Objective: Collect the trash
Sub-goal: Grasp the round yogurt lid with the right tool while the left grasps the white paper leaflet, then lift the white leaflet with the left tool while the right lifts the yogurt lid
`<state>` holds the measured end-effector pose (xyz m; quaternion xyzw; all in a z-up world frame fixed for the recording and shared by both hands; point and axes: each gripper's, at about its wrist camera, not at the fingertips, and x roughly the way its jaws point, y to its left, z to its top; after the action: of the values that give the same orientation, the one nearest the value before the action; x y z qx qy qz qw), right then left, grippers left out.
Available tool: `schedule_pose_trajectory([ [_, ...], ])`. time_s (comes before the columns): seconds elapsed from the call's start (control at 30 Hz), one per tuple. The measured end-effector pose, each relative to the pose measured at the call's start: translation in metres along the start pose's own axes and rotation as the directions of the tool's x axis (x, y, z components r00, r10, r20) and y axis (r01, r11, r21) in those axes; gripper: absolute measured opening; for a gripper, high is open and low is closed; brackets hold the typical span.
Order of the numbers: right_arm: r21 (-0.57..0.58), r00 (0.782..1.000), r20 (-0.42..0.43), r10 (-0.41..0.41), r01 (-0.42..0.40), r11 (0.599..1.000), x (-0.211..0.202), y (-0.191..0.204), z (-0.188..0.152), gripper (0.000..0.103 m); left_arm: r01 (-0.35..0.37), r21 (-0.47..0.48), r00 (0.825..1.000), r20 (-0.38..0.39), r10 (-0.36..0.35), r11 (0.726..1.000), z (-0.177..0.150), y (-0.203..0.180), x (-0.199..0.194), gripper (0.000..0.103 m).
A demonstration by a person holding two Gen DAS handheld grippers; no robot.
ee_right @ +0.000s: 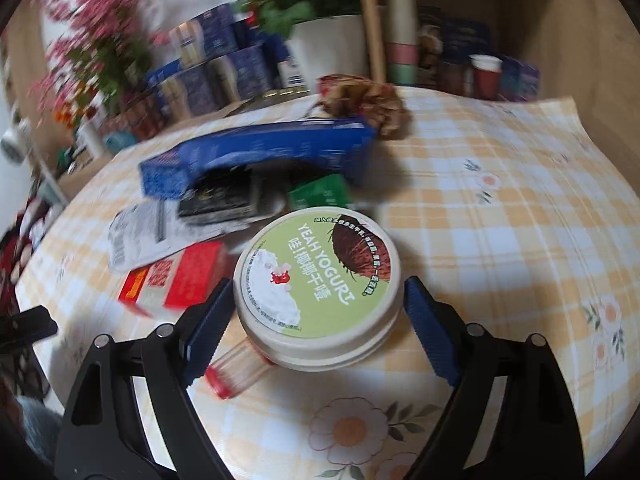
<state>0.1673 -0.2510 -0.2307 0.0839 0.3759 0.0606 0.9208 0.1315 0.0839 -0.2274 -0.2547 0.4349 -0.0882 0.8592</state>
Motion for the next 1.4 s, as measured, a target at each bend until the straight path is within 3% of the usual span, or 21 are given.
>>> schedule_pose_trajectory([
  [0.2, 0.021, 1.0, -0.001, 0.019, -0.019, 1.0, 0.002, -0.005, 0.001, 0.084, 0.135, -0.153, 0.991, 0.001, -0.136, 0.979, 0.025, -0.008, 0.028, 0.06],
  [0.4, 0.009, 1.0, 0.006, 0.011, -0.011, 1.0, 0.0, -0.002, -0.001, 0.084, 0.159, -0.21, 0.984, -0.046, -0.172, 0.965, 0.039, -0.023, 0.069, 0.047],
  [0.73, -0.04, 1.0, -0.001, 0.017, -0.017, 0.999, 0.001, 0.007, -0.001, 0.084, 0.172, -0.305, 0.979, -0.053, -0.197, 0.937, 0.06, -0.02, 0.104, 0.044],
  [0.77, -0.038, 1.0, -0.001, 0.016, -0.016, 0.999, 0.001, 0.007, -0.001, 0.084, 0.171, -0.319, 0.979, -0.047, -0.196, 0.932, 0.062, -0.018, 0.106, 0.04],
  [0.8, -0.034, 1.0, -0.001, 0.016, -0.016, 0.999, 0.002, 0.006, -0.001, 0.084, 0.175, -0.329, 0.978, -0.047, -0.201, 0.928, 0.062, -0.016, 0.107, 0.029],
  [0.83, -0.033, 1.0, -0.002, 0.019, -0.019, 0.999, 0.002, 0.006, -0.001, 0.084, 0.193, -0.336, 0.975, -0.043, -0.219, 0.922, 0.063, -0.014, 0.107, 0.029],
  [0.93, -0.038, 1.0, -0.007, 0.025, -0.025, 0.999, 0.002, 0.007, -0.001, 0.084, 0.126, -0.184, 0.991, -0.014, -0.131, 0.975, 0.068, -0.029, 0.093, 0.029],
  [1.0, -0.043, 1.0, -0.009, 0.027, -0.027, 0.999, 0.003, 0.007, -0.001, 0.084, 0.102, -0.119, 0.995, -0.012, -0.104, 0.988, 0.072, -0.037, 0.083, 0.028],
  [1.2, -0.036, 1.0, -0.011, 0.027, -0.028, 0.999, 0.003, 0.007, 0.0, 0.084, -0.012, 0.032, 0.997, 0.074, 0.01, 0.999, 0.089, -0.042, 0.032, 0.026],
  [1.4, -0.019, 1.0, -0.011, 0.024, -0.024, 1.0, 0.004, 0.004, 0.0, 0.084, -0.119, 0.142, 0.969, 0.233, 0.084, 0.983, 0.094, -0.036, -0.036, 0.024],
])
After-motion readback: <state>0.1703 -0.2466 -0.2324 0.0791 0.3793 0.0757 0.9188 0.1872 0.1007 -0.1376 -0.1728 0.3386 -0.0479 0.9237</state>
